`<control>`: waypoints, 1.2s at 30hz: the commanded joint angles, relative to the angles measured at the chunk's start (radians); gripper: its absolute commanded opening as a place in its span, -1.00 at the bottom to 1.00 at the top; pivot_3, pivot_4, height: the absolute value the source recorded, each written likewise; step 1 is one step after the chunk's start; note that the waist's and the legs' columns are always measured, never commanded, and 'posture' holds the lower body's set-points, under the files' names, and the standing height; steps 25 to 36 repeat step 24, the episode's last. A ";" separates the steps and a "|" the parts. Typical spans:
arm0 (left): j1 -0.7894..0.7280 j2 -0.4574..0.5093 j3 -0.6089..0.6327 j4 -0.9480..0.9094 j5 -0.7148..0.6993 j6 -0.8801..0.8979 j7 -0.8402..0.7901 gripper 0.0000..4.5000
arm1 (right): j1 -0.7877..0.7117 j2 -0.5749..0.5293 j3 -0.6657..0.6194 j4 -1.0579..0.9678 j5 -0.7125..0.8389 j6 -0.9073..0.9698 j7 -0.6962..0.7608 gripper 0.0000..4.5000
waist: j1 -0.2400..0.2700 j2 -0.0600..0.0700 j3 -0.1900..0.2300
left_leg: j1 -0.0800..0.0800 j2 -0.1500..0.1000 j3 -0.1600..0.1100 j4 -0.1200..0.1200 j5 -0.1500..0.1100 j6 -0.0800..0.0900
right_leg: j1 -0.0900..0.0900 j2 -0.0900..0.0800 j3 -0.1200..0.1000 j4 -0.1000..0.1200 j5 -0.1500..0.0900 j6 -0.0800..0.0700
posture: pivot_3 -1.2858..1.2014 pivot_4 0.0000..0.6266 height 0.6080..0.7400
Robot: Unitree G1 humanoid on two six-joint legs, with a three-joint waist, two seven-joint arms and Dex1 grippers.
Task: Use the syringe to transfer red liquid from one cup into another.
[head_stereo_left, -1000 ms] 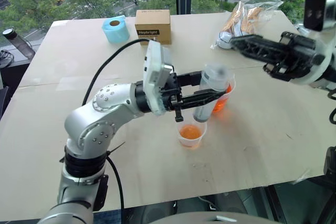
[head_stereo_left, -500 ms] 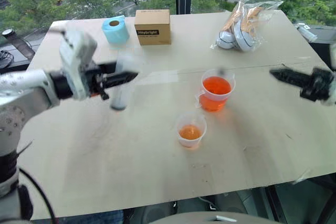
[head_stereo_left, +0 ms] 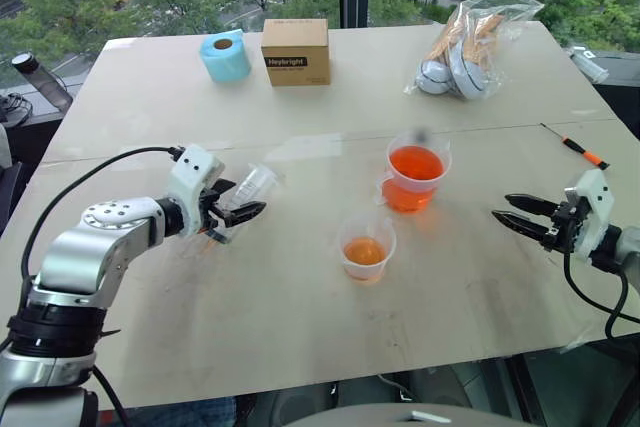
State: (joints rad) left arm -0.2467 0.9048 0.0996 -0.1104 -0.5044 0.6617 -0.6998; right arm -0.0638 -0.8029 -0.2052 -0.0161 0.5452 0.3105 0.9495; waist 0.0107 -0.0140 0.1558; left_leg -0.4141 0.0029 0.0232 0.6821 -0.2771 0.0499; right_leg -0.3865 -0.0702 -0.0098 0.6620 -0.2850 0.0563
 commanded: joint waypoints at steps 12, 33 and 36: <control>0.464 -0.149 0.401 -0.593 -0.213 -0.024 0.026 1.00 | 0.151 0.056 -0.102 0.018 -0.011 -0.169 0.107 0.97 | -0.004 0.004 -0.002 | 0.002 0.000 -0.001 0.000 0.000 0.000 | 0.002 -0.002 0.001 -0.001 0.000 0.000 | 0.03 -0.52 1.00; 0.769 -0.349 0.183 -0.538 0.132 -0.329 0.080 1.00 | 0.193 0.089 -0.103 0.147 -0.061 -0.326 0.167 0.97 | 0.003 0.004 -0.004 | 0.018 0.000 0.000 -0.006 -0.003 0.005 | 0.017 -0.004 0.001 -0.004 -0.002 -0.006 | 0.03 -0.52 1.00; 0.769 -0.349 0.183 -0.538 0.132 -0.329 0.080 1.00 | 0.193 0.089 -0.103 0.147 -0.061 -0.326 0.167 0.97 | 0.003 0.004 -0.004 | 0.018 0.000 0.000 -0.006 -0.003 0.005 | 0.017 -0.004 0.001 -0.004 -0.002 -0.006 | 0.03 -0.52 1.00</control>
